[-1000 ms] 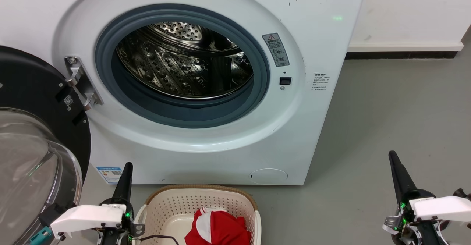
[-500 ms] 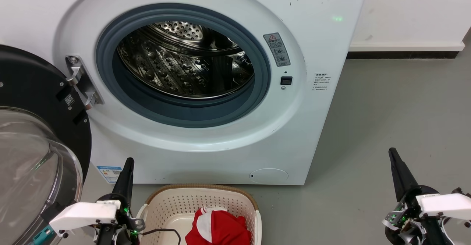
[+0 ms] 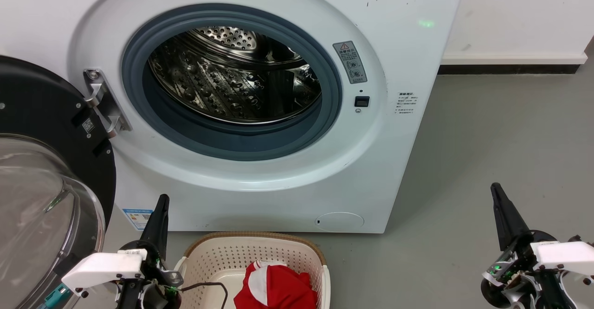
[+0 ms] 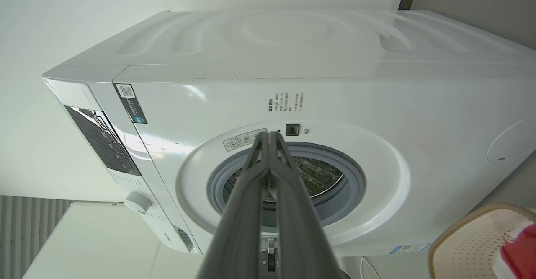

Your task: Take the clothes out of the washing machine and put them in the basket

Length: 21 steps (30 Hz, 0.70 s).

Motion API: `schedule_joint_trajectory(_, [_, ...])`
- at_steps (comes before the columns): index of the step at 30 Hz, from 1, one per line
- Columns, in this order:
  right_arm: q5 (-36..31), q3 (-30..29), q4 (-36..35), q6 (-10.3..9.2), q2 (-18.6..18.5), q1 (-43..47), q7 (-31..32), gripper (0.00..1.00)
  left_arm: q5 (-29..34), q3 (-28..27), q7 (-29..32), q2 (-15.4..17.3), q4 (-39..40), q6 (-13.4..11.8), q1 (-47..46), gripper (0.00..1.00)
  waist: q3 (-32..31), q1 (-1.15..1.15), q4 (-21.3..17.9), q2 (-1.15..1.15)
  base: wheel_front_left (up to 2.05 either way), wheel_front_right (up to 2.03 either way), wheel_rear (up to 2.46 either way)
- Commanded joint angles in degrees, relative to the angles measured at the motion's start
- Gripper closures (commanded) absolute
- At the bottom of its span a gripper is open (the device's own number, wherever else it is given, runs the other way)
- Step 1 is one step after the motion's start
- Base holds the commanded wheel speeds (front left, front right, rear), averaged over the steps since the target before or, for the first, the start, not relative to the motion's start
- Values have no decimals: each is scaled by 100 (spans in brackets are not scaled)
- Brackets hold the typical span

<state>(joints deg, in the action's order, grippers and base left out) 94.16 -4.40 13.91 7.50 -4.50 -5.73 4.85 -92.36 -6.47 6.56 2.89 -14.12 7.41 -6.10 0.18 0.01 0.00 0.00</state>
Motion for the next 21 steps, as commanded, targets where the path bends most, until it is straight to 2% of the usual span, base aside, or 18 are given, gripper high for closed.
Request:
schedule_joint_trajectory(1, [-3,-10,14,-2,16,-67,17,100,-10,-20,17,-3,-5,27,-38,100,0,-1,0,0,0,0,0])
schedule_joint_trajectory(21, [-44,-55,17,-2,48,-73,61,100,-11,-19,16,-3,-4,26,-37,100,0,-1,0,0,0,0,0])
